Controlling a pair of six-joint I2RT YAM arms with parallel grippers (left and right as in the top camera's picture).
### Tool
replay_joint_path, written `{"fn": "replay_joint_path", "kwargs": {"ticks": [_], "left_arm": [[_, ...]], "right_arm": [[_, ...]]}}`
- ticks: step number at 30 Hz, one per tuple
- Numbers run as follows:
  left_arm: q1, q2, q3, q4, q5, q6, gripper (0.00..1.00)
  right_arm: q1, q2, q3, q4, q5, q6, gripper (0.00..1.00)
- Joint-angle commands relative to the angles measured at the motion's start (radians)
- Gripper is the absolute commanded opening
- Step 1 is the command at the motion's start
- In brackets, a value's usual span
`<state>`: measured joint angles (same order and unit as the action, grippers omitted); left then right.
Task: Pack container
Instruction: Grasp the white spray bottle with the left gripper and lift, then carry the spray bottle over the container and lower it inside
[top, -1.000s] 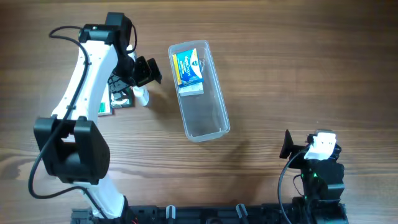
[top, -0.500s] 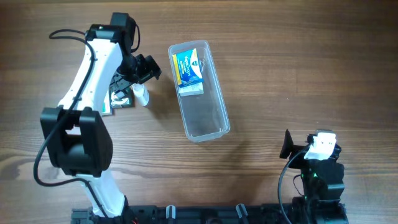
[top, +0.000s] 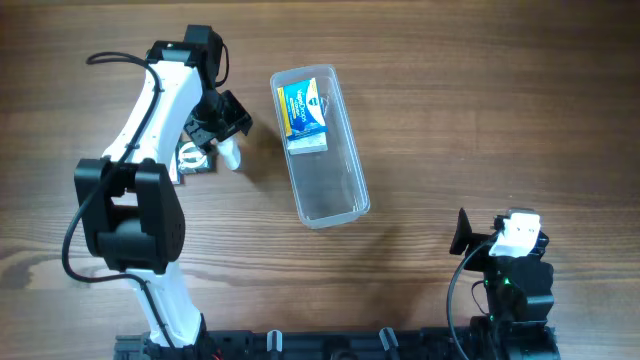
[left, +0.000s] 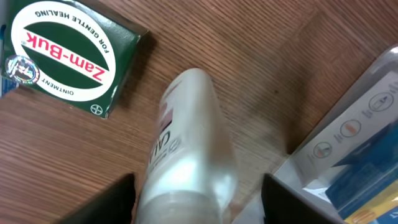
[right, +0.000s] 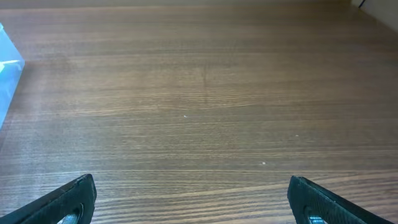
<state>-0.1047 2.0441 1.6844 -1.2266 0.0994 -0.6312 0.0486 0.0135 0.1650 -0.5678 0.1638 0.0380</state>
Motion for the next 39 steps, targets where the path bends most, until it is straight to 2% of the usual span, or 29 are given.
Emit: {"fn": "replay_joint_path", "kwargs": {"ticks": [1,10,13,24,31,39], "left_arm": [[-0.004,0.003,0.018,-0.001,-0.011,-0.01,0.47],[-0.004,0.003,0.018,0.0,-0.011,-0.01,0.12],[-0.004,-0.003,0.018,0.003,-0.011,-0.01,0.07],[-0.022,-0.137,0.018,0.074,-0.012,-0.01,0.04],[-0.105,-0.235,0.018,0.191,-0.027,-0.01,0.04],[-0.192,-0.381,0.018,0.181,-0.049,-0.005,0.04]], "right_arm": [[-0.004,-0.009,-0.005,0.003,-0.009,0.016,1.0],[-0.004,-0.008,-0.005,0.003,-0.009,0.016,1.0],[-0.004,-0.007,-0.005,0.003,-0.009,0.016,1.0],[-0.004,-0.006,-0.005,0.003,-0.009,0.016,1.0],[-0.004,-0.006,-0.005,0.003,-0.009,0.016,1.0],[-0.004,-0.006,-0.005,0.003,-0.009,0.016,1.0]]}}
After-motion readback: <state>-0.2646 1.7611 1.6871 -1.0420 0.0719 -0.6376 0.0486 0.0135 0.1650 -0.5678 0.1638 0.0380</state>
